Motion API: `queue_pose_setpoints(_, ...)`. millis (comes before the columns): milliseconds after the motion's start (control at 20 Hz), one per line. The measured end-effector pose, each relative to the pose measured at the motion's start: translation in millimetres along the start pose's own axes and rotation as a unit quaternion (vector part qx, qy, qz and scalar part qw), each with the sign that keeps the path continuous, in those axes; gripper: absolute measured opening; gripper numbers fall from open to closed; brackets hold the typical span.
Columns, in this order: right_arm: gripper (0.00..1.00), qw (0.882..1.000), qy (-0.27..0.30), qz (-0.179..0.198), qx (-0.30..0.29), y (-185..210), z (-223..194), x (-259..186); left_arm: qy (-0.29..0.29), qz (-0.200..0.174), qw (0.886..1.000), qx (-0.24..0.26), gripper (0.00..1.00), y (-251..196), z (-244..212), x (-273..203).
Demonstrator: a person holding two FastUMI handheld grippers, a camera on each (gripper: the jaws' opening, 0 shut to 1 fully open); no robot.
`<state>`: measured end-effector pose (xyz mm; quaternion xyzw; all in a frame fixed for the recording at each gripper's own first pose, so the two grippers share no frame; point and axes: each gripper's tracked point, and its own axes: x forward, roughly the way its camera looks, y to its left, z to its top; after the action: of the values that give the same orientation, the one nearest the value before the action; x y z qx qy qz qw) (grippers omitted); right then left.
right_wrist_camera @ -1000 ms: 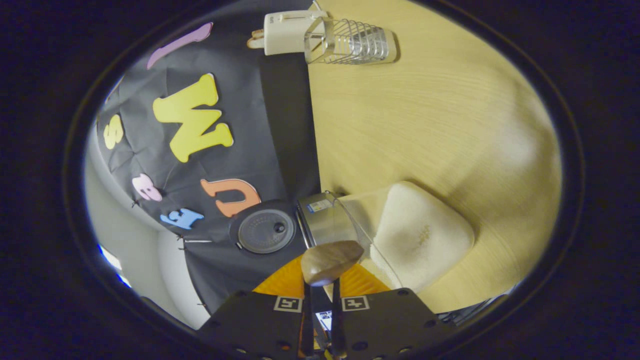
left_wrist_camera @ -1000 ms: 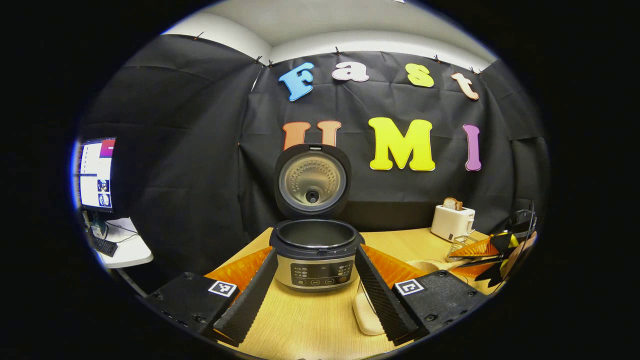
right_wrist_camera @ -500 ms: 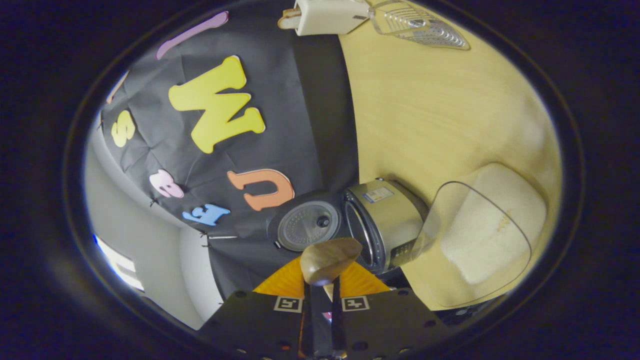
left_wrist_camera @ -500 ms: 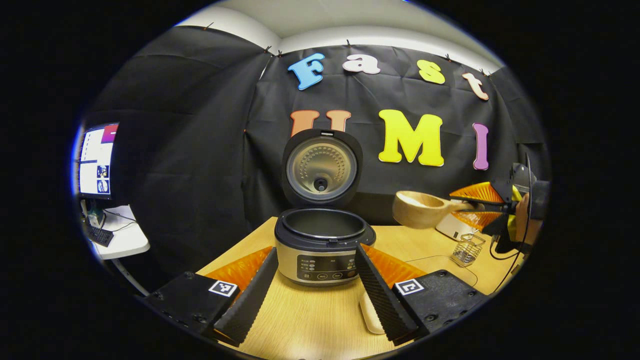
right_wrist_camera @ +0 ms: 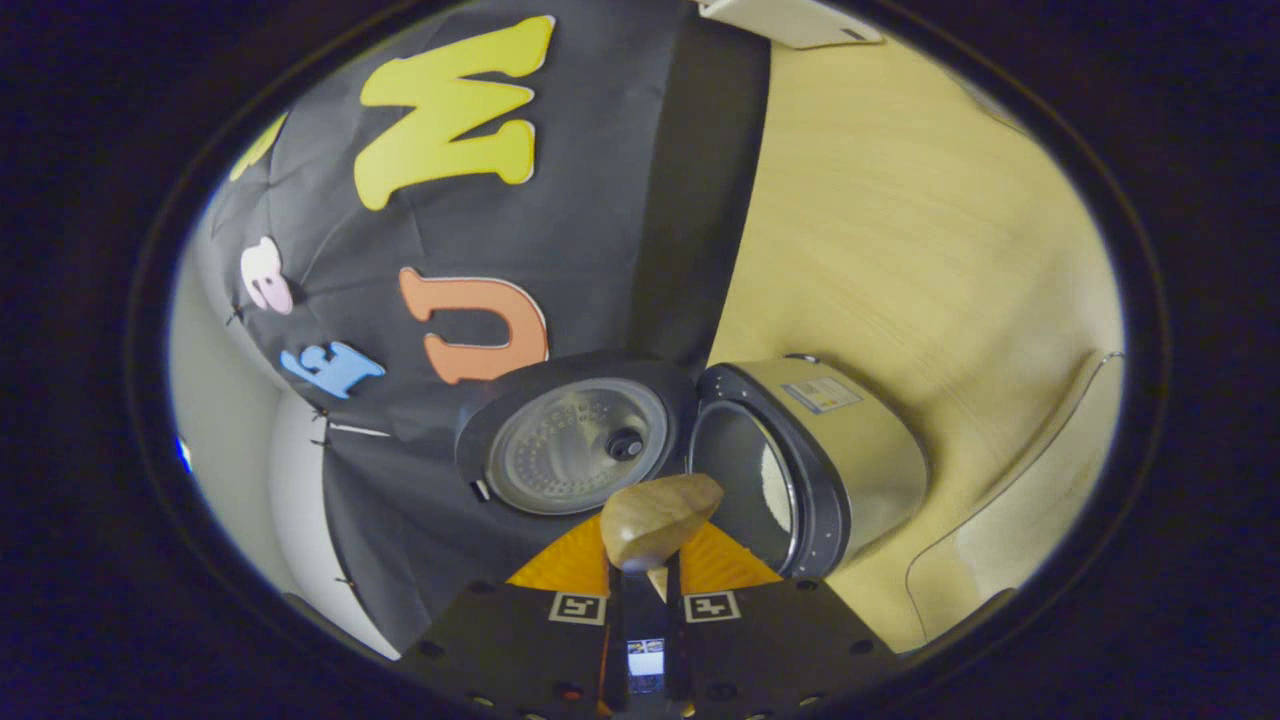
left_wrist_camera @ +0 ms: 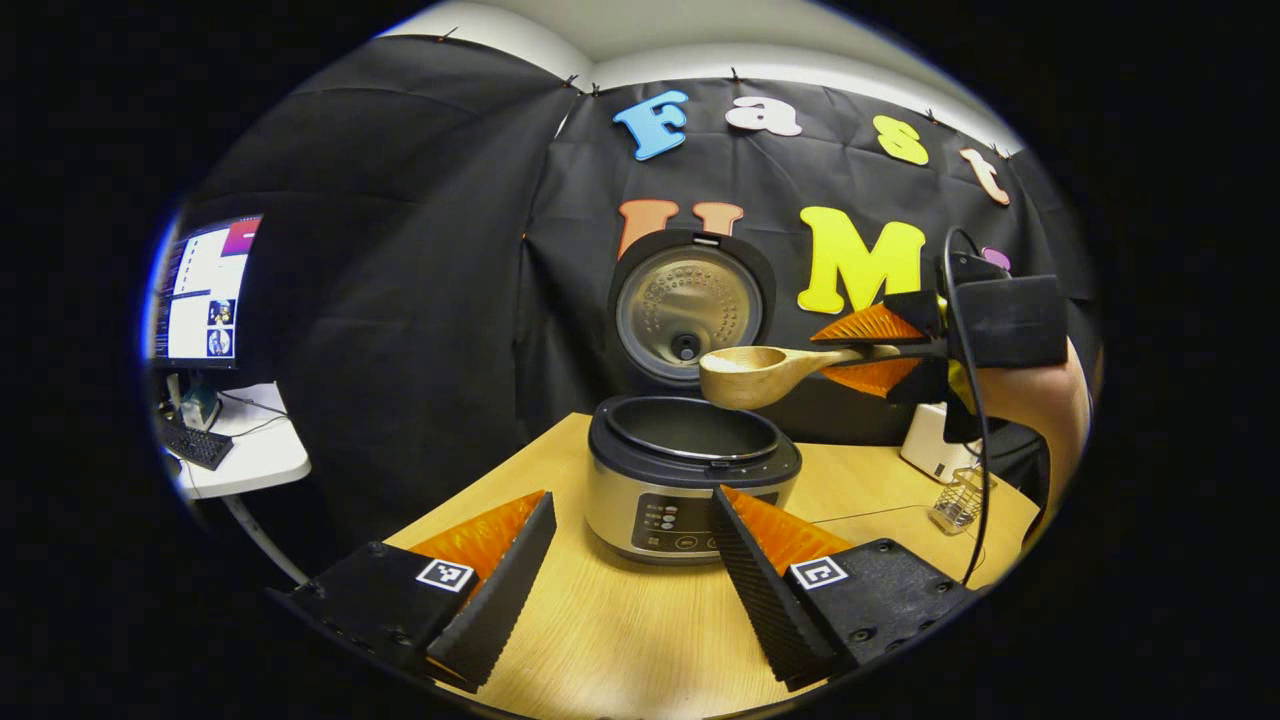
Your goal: Close the left gripper, press the button to open the rice cooker; take a wooden spoon from the chopstick holder with the right hand, scoop a spoonful of rice and pour it into the rice cooker, then put the wooden spoon back into the chopstick holder.
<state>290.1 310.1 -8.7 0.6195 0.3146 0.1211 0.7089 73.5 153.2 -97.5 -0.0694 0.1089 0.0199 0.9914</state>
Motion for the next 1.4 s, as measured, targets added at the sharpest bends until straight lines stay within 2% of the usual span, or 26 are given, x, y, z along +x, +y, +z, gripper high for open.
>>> queue_pose_setpoints(100,0.13,0.998,-0.015,-0.019,-0.053,13,2,18,-0.001,0.005,1.0,0.0,0.99,4,-1,2)
queue_pose_setpoints(200,0.13,0.991,-0.036,-0.042,-0.126,24,7,34,0.0,0.01,1.0,0.001,0.99,7,-2,3)
queue_pose_setpoints(350,0.13,0.961,-0.061,-0.102,-0.249,26,13,51,0.0,0.007,1.0,0.0,0.99,4,-3,3)
queue_pose_setpoints(600,0.13,0.891,-0.078,-0.156,-0.419,29,12,66,-0.004,-0.002,1.0,-0.002,0.99,-3,0,2)
queue_pose_setpoints(750,0.13,0.857,-0.083,-0.155,-0.484,40,6,67,-0.006,-0.004,1.0,0.002,0.99,-5,3,0)
queue_pose_setpoints(950,0.13,0.817,-0.096,-0.154,-0.548,50,1,68,-0.008,-0.002,1.0,0.004,0.99,-2,4,-1)
queue_pose_setpoints(1050,0.13,0.802,-0.103,-0.155,-0.568,55,0,67,-0.005,0.0,1.0,0.003,0.99,0,2,-1)
queue_pose_setpoints(1200,0.13,0.769,-0.118,-0.158,-0.608,62,3,66,-0.002,0.002,1.0,0.003,0.98,0,2,0)
queue_pose_setpoints(1250,0.13,0.754,-0.122,-0.158,-0.626,63,2,65,-0.001,0.004,1.0,0.003,0.95,1,1,0)
queue_pose_setpoints(1350,0.13,0.714,-0.129,-0.164,-0.668,68,3,61,0.006,0.012,1.0,0.008,0.94,5,-1,0)
queue_pose_setpoints(1400,0.13,0.69,-0.133,-0.168,-0.692,70,1,61,0.009,0.016,1.0,0.011,0.94,6,-2,-1)
